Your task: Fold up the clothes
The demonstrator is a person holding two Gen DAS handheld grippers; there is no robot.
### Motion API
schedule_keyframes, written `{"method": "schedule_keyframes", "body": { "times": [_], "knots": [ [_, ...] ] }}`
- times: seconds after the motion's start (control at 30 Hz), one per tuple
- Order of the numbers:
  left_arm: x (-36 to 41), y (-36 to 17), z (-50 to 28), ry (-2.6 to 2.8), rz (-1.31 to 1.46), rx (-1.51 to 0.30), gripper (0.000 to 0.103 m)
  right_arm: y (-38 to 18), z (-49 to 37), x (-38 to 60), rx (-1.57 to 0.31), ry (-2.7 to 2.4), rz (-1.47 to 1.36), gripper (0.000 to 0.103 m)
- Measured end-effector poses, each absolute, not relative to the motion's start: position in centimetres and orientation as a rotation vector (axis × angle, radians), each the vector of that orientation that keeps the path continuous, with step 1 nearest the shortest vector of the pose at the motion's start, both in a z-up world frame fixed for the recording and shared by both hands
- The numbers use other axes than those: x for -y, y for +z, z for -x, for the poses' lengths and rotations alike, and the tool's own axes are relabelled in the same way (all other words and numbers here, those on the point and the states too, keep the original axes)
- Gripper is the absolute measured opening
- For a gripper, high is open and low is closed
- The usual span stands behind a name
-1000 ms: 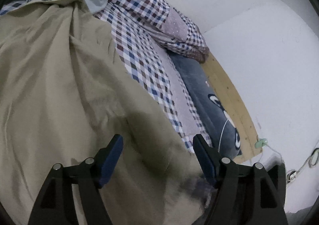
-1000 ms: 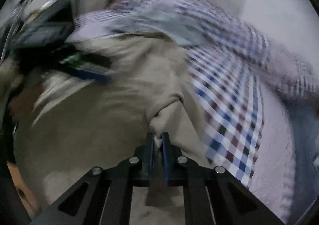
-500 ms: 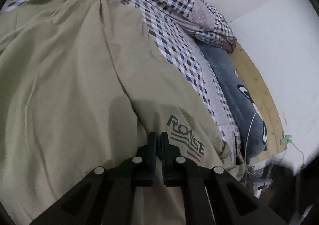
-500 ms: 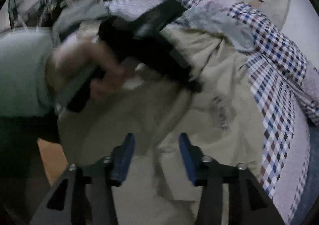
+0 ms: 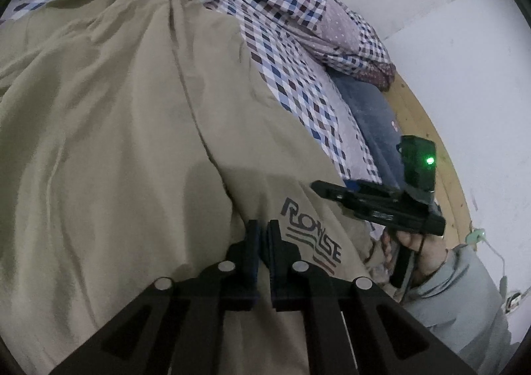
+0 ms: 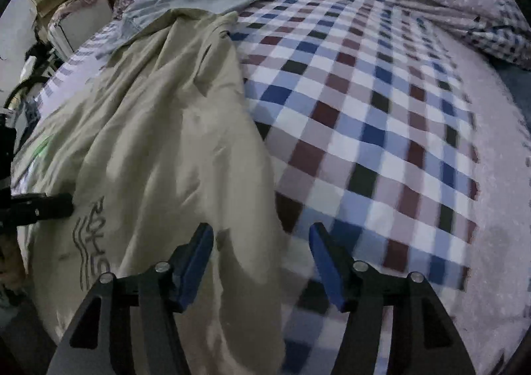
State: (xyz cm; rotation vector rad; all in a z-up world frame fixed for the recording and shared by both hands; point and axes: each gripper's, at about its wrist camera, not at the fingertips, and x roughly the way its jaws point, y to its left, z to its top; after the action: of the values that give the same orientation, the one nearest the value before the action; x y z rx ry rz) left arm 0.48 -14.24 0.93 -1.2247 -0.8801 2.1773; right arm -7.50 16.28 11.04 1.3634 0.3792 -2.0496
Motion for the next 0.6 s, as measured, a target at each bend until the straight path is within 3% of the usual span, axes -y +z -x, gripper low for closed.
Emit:
{"method": "schedule_keyframes", "body": {
  "times": [0.03, 0.07, 0.3, 0.43, 0.5, 0.57, 0.6],
  "knots": [
    [14.7, 1.0, -0.5, 2.179, 1.215, 0.903, 0.003, 10.6, 7.9, -15.7, -0.354, -2.022, -1.375, 0.038],
    [15.2, 1.1, -0.4, 2.180, 1.205, 0.925, 0.003, 10.7, 7.3, -14.7, -0.406, -2.026, -1.356, 0.009],
    [18.8, 1.4, -0.2, 2.141, 1.125, 1.096, 0.005, 14.0, -3.6, -6.0, -0.943, -2.061, -0.914, 0.009],
    [18.4, 1.4, -0.2, 2.120, 1.140, 1.054, 0.005, 12.5, -8.6, -4.2, -1.146, -1.987, -0.784, 0.012],
    [17.5, 1.6, -0.1, 2.115, 1.149, 1.001, 0.005, 11.8, -11.1, -3.2, -1.243, -1.944, -0.717, 0.018],
    [16.7, 1.7, -0.1, 2.113, 1.158, 0.946, 0.008, 11.1, -13.6, -2.3, -1.338, -1.898, -0.649, 0.037],
    [16.1, 1.8, -0.2, 2.122, 1.165, 0.910, 0.008, 10.8, -14.9, -1.8, -1.384, -1.873, -0.614, 0.040]
  ]
}}
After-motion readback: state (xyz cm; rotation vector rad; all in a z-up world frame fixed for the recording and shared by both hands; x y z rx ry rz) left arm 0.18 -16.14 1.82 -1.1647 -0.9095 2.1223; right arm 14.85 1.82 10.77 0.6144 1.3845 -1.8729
